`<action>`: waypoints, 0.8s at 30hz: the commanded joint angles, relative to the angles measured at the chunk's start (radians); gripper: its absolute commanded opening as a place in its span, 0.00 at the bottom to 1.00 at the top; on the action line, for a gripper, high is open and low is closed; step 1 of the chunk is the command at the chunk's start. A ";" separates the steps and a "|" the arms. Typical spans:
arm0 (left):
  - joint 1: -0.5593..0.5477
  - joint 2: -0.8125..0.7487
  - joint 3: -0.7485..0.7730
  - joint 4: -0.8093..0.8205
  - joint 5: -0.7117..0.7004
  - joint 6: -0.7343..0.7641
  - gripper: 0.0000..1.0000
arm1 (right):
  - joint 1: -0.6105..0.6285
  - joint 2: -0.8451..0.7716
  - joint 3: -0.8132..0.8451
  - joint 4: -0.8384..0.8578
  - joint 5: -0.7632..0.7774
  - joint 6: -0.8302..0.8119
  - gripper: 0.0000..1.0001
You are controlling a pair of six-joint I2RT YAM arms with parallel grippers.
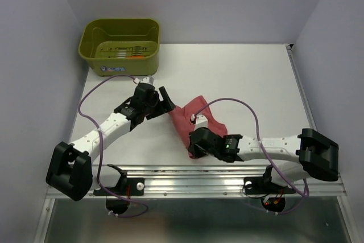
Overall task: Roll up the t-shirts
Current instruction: Roll the T-shirt to the center of the board.
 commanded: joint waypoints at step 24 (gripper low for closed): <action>-0.055 0.059 0.063 0.087 0.118 0.039 0.82 | -0.429 -0.198 -0.407 0.575 -0.706 0.326 0.01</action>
